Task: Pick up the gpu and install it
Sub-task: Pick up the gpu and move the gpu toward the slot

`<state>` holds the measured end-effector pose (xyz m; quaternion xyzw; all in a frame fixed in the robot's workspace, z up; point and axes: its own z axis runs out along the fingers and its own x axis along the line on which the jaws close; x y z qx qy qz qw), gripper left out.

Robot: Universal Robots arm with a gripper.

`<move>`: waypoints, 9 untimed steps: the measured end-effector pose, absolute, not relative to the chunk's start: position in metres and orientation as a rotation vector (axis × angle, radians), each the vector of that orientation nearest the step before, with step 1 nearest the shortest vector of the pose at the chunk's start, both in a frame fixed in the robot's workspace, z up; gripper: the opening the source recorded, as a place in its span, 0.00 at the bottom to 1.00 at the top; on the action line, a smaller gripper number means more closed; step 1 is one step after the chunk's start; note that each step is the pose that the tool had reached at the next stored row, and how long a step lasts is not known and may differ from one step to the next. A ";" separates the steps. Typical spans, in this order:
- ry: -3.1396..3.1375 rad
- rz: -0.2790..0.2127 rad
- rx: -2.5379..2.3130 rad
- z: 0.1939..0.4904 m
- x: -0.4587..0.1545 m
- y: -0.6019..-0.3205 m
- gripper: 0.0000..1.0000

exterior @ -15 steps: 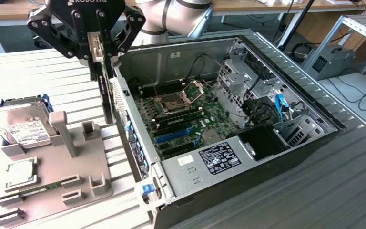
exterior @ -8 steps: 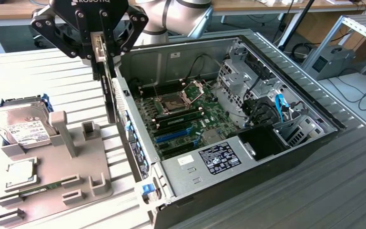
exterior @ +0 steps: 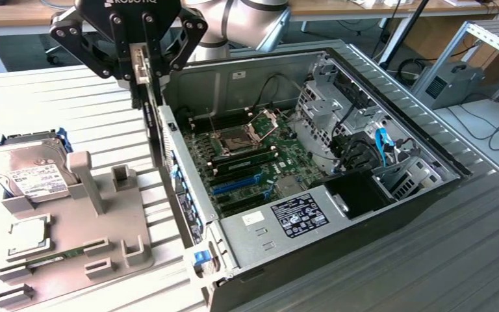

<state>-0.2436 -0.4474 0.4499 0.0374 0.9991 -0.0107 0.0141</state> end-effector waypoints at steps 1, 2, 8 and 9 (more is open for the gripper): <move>3.111 -0.034 0.116 0.450 -0.243 -0.447 0.26; 3.111 -0.034 0.117 0.450 -0.242 -0.447 0.26; 3.111 -0.035 0.117 0.450 -0.239 -0.447 0.26; 3.111 -0.035 0.117 0.450 -0.238 -0.447 0.26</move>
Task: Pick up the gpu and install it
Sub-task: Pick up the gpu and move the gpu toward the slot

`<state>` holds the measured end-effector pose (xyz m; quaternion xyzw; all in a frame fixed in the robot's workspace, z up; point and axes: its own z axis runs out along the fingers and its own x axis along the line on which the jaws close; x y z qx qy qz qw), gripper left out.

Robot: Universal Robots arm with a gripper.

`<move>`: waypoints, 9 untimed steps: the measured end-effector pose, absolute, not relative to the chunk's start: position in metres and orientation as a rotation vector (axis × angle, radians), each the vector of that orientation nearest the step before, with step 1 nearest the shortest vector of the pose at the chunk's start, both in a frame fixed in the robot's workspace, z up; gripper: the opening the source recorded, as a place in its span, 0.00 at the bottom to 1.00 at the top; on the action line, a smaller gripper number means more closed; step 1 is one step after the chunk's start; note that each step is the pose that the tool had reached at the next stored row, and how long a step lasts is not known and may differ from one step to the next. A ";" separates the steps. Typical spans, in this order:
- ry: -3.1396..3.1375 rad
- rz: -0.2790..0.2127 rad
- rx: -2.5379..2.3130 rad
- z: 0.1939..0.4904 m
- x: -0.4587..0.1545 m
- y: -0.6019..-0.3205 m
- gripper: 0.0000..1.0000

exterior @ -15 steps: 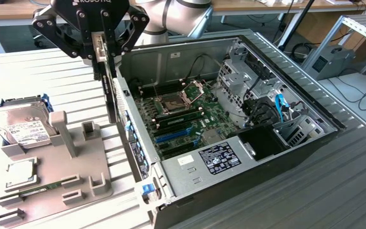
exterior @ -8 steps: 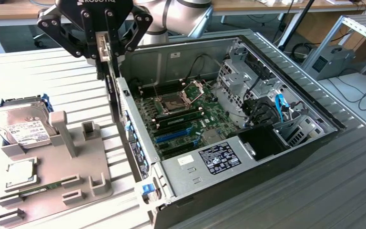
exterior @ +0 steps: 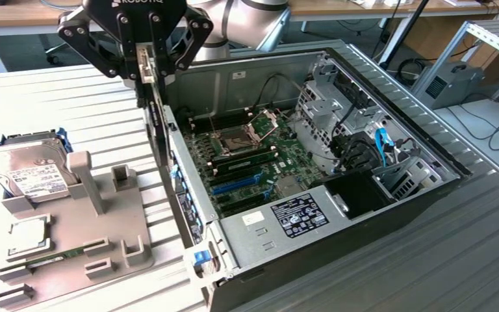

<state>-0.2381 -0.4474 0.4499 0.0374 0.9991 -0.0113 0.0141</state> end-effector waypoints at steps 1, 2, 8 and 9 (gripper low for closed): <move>3.111 -0.036 0.117 0.450 -0.237 -0.447 0.26; 3.111 -0.036 0.117 0.450 -0.236 -0.447 0.26; 3.111 -0.037 0.117 0.450 -0.231 -0.447 0.26; 3.111 -0.037 0.117 0.450 -0.231 -0.447 0.26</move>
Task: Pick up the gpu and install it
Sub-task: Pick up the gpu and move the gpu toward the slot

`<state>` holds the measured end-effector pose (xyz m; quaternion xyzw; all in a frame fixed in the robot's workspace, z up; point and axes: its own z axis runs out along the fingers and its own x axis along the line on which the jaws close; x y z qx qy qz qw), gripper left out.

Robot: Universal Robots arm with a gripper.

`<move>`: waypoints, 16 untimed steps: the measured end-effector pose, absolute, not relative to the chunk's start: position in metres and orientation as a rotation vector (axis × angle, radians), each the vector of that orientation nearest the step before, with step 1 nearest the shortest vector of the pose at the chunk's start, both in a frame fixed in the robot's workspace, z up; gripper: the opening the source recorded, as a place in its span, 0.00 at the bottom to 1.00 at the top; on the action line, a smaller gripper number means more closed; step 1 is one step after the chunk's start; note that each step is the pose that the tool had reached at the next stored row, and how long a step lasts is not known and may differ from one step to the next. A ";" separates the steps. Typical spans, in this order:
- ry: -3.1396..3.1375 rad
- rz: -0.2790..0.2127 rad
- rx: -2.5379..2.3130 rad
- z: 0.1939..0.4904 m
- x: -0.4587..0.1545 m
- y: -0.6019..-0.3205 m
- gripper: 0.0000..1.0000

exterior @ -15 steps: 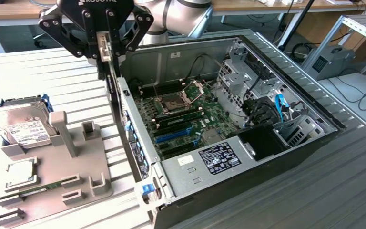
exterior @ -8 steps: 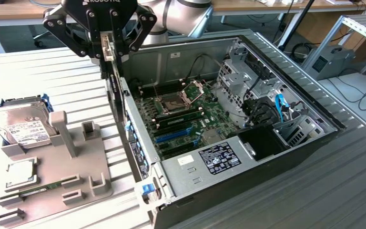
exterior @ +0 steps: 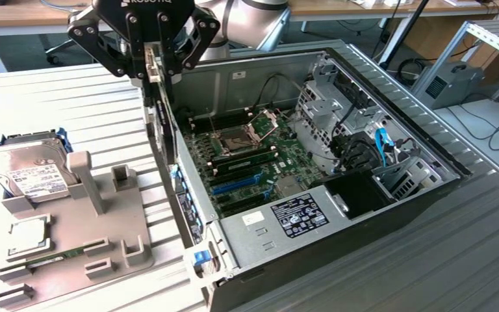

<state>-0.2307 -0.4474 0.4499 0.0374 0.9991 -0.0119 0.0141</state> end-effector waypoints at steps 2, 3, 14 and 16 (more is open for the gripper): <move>3.111 -0.038 0.116 0.450 -0.229 -0.447 0.26; 3.111 -0.038 0.117 0.450 -0.228 -0.447 0.26; 3.111 -0.039 0.116 0.450 -0.219 -0.447 0.26; 3.111 -0.039 0.116 0.450 -0.218 -0.447 0.26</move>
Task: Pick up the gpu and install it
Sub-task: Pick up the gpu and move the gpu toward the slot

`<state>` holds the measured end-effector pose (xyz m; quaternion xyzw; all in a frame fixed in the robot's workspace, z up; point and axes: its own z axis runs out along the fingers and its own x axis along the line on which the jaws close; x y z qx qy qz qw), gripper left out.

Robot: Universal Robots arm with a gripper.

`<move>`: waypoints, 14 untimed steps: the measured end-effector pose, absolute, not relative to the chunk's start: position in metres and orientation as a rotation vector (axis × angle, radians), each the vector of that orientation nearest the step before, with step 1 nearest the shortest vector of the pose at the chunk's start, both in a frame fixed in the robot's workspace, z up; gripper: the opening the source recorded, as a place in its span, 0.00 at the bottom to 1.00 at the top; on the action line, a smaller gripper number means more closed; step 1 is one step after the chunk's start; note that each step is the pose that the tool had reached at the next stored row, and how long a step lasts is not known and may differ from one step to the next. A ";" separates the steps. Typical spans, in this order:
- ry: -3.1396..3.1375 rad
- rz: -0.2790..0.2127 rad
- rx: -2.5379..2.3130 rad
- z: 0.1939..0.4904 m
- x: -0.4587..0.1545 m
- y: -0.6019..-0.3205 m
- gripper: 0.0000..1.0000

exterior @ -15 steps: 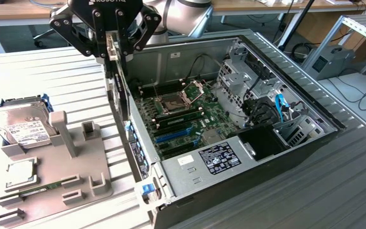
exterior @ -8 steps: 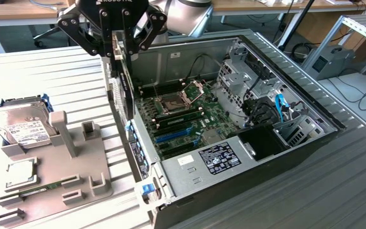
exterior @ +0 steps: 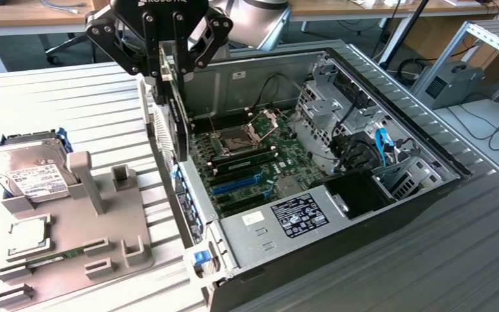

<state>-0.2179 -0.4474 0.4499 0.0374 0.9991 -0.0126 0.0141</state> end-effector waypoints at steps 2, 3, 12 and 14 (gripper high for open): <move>3.111 -0.039 0.116 0.450 -0.217 -0.447 0.26; 3.111 -0.040 0.117 0.450 -0.216 -0.447 0.26; 3.111 -0.042 0.116 0.450 -0.211 -0.447 0.26; 3.111 -0.042 0.116 0.450 -0.210 -0.447 0.26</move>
